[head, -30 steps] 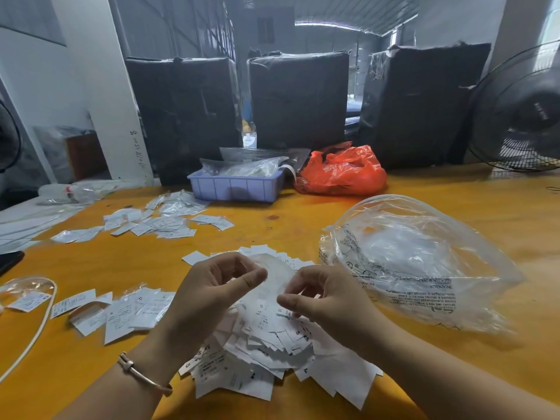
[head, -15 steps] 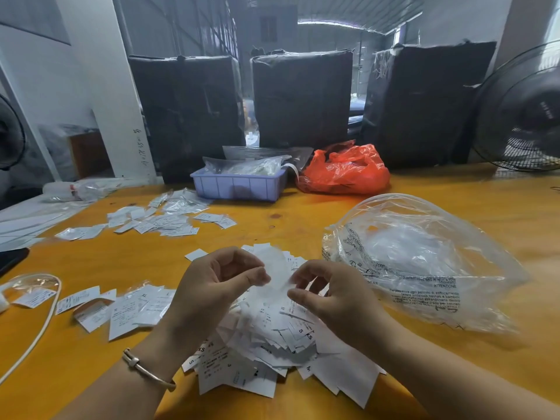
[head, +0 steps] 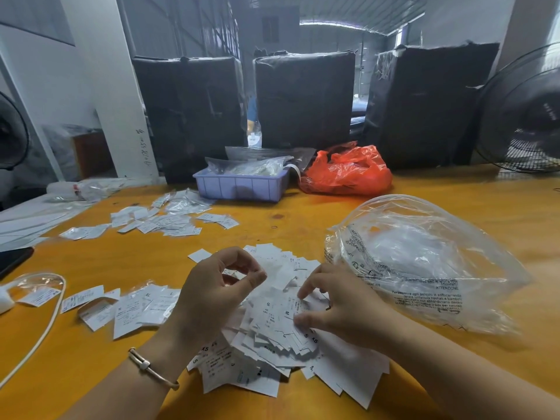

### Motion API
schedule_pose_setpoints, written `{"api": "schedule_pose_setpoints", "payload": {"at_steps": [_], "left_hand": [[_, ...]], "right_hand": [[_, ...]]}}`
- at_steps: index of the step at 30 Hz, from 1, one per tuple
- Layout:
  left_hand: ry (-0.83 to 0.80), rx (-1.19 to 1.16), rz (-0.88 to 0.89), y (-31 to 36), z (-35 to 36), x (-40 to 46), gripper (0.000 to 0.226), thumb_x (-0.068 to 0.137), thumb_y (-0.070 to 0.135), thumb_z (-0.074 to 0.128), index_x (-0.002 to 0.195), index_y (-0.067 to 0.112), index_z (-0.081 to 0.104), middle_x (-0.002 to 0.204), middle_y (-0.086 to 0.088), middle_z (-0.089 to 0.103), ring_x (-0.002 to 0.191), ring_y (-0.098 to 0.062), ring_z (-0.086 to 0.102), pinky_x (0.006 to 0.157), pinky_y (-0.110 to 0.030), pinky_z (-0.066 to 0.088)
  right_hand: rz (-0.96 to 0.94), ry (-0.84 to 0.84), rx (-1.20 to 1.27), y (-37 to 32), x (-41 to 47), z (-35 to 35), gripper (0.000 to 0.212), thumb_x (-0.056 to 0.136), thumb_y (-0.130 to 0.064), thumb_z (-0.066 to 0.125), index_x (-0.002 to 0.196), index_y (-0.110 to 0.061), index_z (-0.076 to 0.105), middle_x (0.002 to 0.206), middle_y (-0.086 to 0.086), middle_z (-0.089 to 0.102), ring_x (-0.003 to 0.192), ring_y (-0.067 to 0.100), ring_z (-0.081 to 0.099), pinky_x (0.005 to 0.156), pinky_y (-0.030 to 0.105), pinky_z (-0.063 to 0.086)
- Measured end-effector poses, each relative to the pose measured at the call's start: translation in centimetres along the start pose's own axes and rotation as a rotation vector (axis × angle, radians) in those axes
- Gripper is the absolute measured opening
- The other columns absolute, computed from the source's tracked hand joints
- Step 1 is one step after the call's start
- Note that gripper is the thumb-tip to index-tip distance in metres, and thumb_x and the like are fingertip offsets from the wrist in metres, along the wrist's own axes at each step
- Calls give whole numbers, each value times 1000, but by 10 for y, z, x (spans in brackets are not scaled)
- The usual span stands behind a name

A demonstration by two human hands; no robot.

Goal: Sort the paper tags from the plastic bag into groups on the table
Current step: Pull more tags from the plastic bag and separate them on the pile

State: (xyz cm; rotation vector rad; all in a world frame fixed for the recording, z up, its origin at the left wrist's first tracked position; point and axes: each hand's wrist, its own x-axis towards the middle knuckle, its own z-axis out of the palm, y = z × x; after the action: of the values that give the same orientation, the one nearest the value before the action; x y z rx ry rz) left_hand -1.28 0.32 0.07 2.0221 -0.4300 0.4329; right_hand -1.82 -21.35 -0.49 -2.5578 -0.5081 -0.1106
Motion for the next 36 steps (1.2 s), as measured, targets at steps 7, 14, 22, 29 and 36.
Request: {"api": "schedule_pose_setpoints", "payload": {"at_steps": [7, 14, 22, 29, 36], "left_hand": [[-61, 90, 87, 1, 3, -4, 14, 81, 21, 79, 79, 29, 68, 89, 19, 72, 93, -4, 67, 82, -29, 54], [-73, 174, 172, 0, 3, -5, 20, 78, 19, 82, 79, 35, 70, 89, 23, 72, 93, -1, 66, 79, -14, 47], [-27, 223, 232, -1, 1, -4, 12, 78, 19, 82, 79, 25, 71, 89, 18, 71, 92, 0, 66, 78, -12, 47], [1, 242, 261, 1, 2, -3, 7, 80, 15, 81, 86, 16, 77, 90, 14, 72, 90, -1, 66, 79, -19, 52], [33, 262, 287, 1, 3, -4, 9, 78, 16, 82, 83, 18, 74, 88, 14, 71, 89, -4, 66, 78, -23, 54]], "right_hand": [[34, 39, 64, 0, 2, 1, 31, 74, -44, 78, 98, -32, 62, 103, -14, 53, 95, 5, 46, 83, 27, 43], [22, 145, 215, 2, -1, -1, 17, 73, -26, 80, 79, -27, 64, 86, -12, 57, 81, 2, 51, 67, 17, 39], [-54, 466, 633, -5, -2, -12, 13, 81, -2, 72, 80, -14, 69, 74, -4, 72, 73, 4, 68, 66, 14, 51], [68, 271, 943, -13, -6, -18, 22, 87, 5, 60, 100, -13, 65, 73, 7, 67, 49, 17, 56, 47, 26, 42], [264, -147, 1206, -17, -4, -22, 30, 80, 10, 64, 107, -2, 58, 60, 10, 62, 42, 16, 49, 40, 21, 37]]}}
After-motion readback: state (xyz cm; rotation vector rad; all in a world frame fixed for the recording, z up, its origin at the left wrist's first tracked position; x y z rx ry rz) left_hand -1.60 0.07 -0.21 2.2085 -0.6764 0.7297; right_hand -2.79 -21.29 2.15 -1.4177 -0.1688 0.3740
